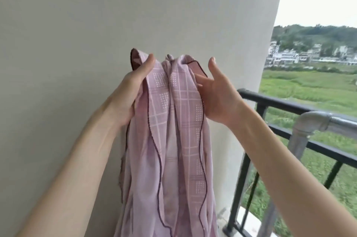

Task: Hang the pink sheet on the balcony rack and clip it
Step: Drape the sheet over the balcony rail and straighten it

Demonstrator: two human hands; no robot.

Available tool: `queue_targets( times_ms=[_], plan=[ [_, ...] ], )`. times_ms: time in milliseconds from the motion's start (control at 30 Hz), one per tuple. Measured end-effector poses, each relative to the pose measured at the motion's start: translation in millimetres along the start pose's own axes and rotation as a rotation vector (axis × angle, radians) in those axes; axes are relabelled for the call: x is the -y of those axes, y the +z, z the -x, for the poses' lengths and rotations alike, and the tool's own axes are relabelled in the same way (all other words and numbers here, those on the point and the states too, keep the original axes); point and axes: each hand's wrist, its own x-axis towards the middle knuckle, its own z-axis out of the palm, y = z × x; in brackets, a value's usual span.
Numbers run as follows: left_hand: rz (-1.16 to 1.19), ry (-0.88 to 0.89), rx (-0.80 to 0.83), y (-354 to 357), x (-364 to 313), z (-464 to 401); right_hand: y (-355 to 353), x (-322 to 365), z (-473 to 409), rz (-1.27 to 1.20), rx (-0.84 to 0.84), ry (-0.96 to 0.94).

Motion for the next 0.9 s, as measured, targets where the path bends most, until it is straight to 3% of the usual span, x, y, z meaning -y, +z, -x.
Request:
queue_targets(
  times_ms=[167, 333, 467, 500, 633, 767, 900],
  plan=[
    [-0.034, 0.135, 0.122, 30.9, -64.9, -51.1, -2.2, 83.9, 26.2, 0.178, -0.075, -0.126],
    [-0.007, 0.137, 0.295, 87.3, -87.1, -78.7, -22.8, 132.7, 80.5, 0.212, -0.25, -0.127],
    [0.021, 0.413, 0.342, 134.4, -74.2, -80.4, -44.7, 148.6, 128.8, 0.172, -0.484, -0.172],
    [0.037, 0.399, 0.371, 147.9, -68.2, -82.1, -51.8, 149.0, 141.0, 0.16, -0.541, -0.183],
    [0.129, 0.056, 0.576, 203.7, -46.4, -71.1, -77.0, 137.8, 184.1, 0.176, -0.785, -0.116],
    [0.156, 0.066, 0.565, 249.8, -44.3, -62.6, -93.4, 136.6, 216.8, 0.144, -0.944, -0.13],
    [0.276, 0.121, 0.682, 288.1, -55.3, -54.7, -99.2, 156.0, 254.2, 0.204, -1.108, -0.245]
  ],
)
